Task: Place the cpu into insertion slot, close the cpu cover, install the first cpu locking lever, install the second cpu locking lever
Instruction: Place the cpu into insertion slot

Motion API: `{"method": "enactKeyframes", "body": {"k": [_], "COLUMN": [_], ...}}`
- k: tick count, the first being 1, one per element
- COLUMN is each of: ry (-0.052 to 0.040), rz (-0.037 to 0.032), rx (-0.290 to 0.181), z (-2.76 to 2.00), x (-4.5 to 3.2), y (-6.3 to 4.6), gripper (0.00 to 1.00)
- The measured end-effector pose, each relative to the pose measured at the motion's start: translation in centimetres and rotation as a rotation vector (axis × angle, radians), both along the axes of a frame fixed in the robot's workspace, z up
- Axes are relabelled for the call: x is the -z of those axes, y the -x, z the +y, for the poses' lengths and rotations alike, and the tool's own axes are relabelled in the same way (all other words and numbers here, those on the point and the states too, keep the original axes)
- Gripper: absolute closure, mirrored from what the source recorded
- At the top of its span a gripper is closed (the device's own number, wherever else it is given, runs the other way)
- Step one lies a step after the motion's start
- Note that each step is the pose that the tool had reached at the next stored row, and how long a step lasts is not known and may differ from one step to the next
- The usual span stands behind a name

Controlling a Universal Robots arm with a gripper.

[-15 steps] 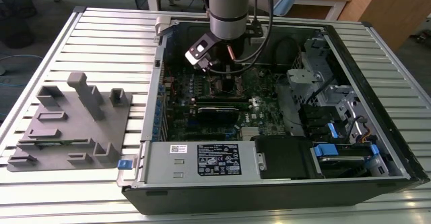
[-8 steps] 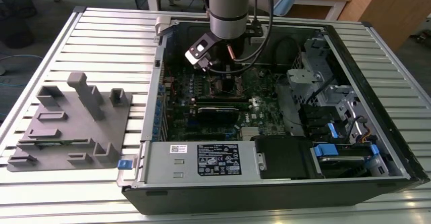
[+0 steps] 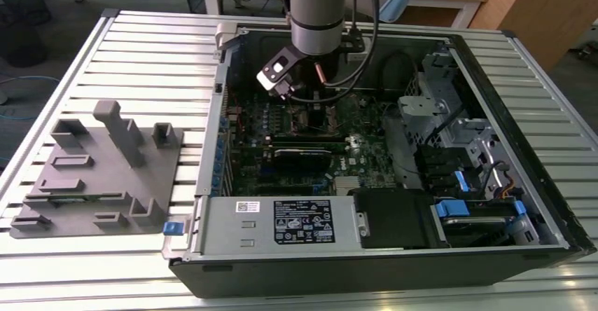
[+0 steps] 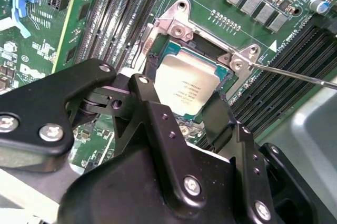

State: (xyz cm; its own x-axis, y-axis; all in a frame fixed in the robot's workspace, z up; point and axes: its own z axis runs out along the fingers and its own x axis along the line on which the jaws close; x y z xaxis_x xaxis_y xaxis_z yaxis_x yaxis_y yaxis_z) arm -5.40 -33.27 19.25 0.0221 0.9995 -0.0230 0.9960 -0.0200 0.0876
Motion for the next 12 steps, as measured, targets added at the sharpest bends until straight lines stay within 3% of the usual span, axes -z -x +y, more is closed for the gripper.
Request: {"method": "enactKeyframes", "body": {"k": [12], "ry": [0.0], "rz": [0.0], "rx": [0.001], "z": [0.0], "x": [0.19], "y": [0.0], "gripper": [0.39]}}
